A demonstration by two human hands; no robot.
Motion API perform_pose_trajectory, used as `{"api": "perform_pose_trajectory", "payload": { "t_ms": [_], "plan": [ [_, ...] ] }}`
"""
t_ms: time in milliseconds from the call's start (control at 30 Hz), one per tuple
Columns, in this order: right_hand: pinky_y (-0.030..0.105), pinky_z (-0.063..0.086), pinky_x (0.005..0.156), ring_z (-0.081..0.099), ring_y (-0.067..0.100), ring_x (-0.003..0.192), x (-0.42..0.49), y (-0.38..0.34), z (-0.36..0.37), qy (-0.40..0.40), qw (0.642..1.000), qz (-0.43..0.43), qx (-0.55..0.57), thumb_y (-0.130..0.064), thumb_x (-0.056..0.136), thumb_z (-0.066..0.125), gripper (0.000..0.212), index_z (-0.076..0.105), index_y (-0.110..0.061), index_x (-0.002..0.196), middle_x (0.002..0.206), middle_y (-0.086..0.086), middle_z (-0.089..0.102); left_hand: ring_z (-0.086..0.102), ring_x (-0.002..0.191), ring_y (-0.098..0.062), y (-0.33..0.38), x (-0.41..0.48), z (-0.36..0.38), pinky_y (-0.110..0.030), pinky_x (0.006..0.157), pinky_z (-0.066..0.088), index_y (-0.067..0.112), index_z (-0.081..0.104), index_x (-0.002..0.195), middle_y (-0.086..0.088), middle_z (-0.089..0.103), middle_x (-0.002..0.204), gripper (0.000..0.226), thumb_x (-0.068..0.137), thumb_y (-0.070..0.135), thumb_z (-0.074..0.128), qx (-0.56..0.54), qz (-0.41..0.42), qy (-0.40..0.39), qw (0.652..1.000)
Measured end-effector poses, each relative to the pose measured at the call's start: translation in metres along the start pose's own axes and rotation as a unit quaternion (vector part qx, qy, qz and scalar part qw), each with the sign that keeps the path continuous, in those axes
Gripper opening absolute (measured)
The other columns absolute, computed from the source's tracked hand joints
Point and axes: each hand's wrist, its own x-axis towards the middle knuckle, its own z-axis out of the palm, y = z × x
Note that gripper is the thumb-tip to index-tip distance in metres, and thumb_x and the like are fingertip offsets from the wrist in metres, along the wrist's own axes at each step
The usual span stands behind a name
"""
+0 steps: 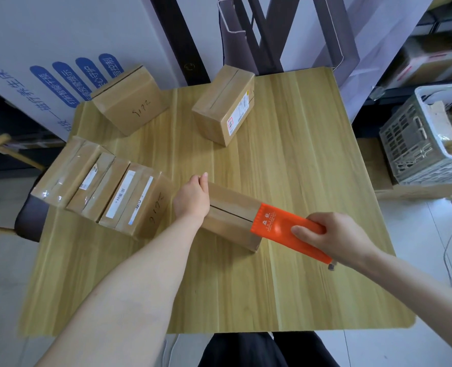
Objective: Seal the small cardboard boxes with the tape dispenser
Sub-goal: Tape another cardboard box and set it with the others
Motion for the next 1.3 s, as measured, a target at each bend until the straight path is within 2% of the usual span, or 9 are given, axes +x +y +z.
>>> {"api": "perform_pose_trajectory", "payload": {
  "t_ms": [233,333,600,700,767,867,933,1000,1300],
  "plan": [
    [0.041,0.055,0.049,0.058,0.012,0.041,-0.01,0.027,-0.005,0.014,1.0,-0.004,0.001,-0.048,0.086,0.064,0.034,0.064,-0.018,0.069,0.059,0.005,0.064,0.04,0.055,-0.004,-0.004,0.0,0.001,-0.025,0.045,0.023,0.023,0.053,0.093,0.012,0.047,0.064,0.053,0.098,0.056,0.012,-0.025,-0.014,0.002,1.0],
    [0.036,0.052,0.04,0.058,0.013,0.034,-0.013,0.042,-0.008,0.019,1.0,0.003,0.018,-0.048,0.085,0.064,0.034,0.062,-0.021,0.065,0.053,-0.001,0.063,0.041,0.056,-0.004,-0.004,0.0,0.003,-0.025,0.046,0.024,0.022,0.055,0.095,0.012,0.048,0.065,0.055,0.098,0.057,0.012,-0.033,-0.015,0.001,0.999],
    [0.021,0.04,0.041,0.058,0.009,0.031,0.002,0.045,0.007,0.002,0.996,0.03,-0.081,-0.061,0.085,0.055,0.036,0.059,-0.029,0.07,0.058,-0.004,0.064,0.043,0.057,-0.008,-0.001,0.0,0.003,-0.025,0.046,0.025,0.019,0.057,0.102,0.011,0.048,0.066,0.058,0.099,0.056,0.012,-0.019,-0.017,-0.003,1.0],
    [0.019,0.037,0.042,0.056,0.007,0.032,0.013,0.035,0.011,-0.001,0.991,0.039,-0.13,-0.064,0.084,0.051,0.038,0.058,-0.029,0.071,0.059,-0.004,0.063,0.053,0.066,-0.013,0.003,-0.003,0.0,-0.028,0.052,0.036,0.02,0.056,0.114,0.004,0.062,0.08,0.053,0.1,0.052,0.016,-0.029,-0.024,0.016,0.999],
    [0.019,0.036,0.042,0.055,0.005,0.037,0.02,0.027,0.013,0.009,0.987,0.039,-0.155,-0.064,0.083,0.052,0.041,0.06,-0.026,0.07,0.058,-0.005,0.062,0.06,0.102,-0.023,0.003,-0.007,-0.002,-0.036,0.078,0.048,0.018,0.052,0.128,-0.003,0.066,0.114,0.044,0.102,0.042,0.026,-0.037,0.035,0.063,0.997],
    [0.02,0.034,0.044,0.057,0.009,0.051,0.029,0.014,0.011,0.02,0.982,0.038,-0.186,-0.064,0.081,0.052,0.046,0.062,-0.021,0.068,0.059,-0.007,0.06,0.04,0.135,-0.02,0.015,-0.02,0.001,-0.043,0.115,0.026,0.018,0.051,0.134,-0.001,0.053,0.139,0.042,0.1,0.035,0.032,-0.019,0.263,0.027,0.964],
    [0.023,0.033,0.046,0.057,0.012,0.057,0.034,0.006,0.007,0.019,0.978,0.039,-0.202,-0.064,0.081,0.052,0.047,0.063,-0.02,0.071,0.062,-0.006,0.061,0.038,0.136,-0.015,0.028,-0.033,0.009,-0.045,0.118,0.014,0.023,0.048,0.137,0.006,0.05,0.141,0.05,0.099,0.045,0.025,0.035,0.36,-0.058,0.931],
    [0.024,0.032,0.047,0.056,0.014,0.058,0.039,-0.002,0.007,0.02,0.976,0.044,-0.214,-0.062,0.081,0.053,0.045,0.06,-0.018,0.069,0.064,-0.004,0.059,0.044,0.129,-0.016,0.034,-0.042,0.017,-0.046,0.118,0.013,0.025,0.05,0.133,0.008,0.055,0.133,0.054,0.098,0.052,0.019,0.073,0.391,-0.074,0.915],
    [0.022,0.029,0.046,0.048,0.014,0.052,0.047,-0.044,0.005,0.026,0.963,0.092,-0.251,-0.039,0.081,0.055,0.026,0.05,-0.019,0.065,0.061,-0.004,0.053,0.051,0.105,-0.02,0.038,-0.048,0.012,-0.038,0.106,0.022,0.026,0.056,0.118,0.005,0.059,0.107,0.051,0.096,0.052,0.017,0.083,0.373,-0.044,0.923]
  ]
}}
